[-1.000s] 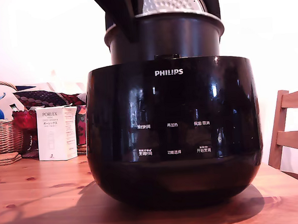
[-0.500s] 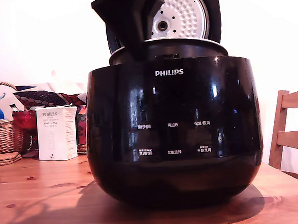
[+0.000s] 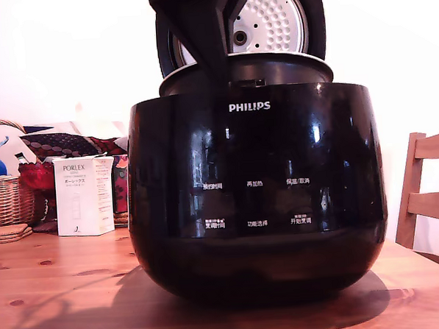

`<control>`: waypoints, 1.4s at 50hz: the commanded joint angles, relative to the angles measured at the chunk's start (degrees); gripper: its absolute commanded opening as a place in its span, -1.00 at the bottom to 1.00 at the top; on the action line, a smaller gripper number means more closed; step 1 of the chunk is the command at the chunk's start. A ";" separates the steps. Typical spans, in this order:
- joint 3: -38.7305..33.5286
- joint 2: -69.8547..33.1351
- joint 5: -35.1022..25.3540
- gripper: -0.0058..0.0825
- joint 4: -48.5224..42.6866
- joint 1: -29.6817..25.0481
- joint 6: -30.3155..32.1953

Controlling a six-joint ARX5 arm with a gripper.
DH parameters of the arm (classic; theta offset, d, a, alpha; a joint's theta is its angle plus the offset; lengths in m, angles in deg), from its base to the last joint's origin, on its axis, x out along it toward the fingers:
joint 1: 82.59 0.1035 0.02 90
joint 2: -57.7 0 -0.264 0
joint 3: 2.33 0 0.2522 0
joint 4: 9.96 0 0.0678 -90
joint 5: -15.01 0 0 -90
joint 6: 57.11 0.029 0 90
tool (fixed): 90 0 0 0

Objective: Place the pot you are holding inside the rice cooker

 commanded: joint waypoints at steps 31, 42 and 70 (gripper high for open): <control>0.90 2.12 1.66 -0.92 10.60 -0.35 -1.33; 0.83 2.12 0.68 -0.92 14.60 -0.35 -2.12; -4.61 3.65 0.96 -0.92 6.80 0.13 -3.15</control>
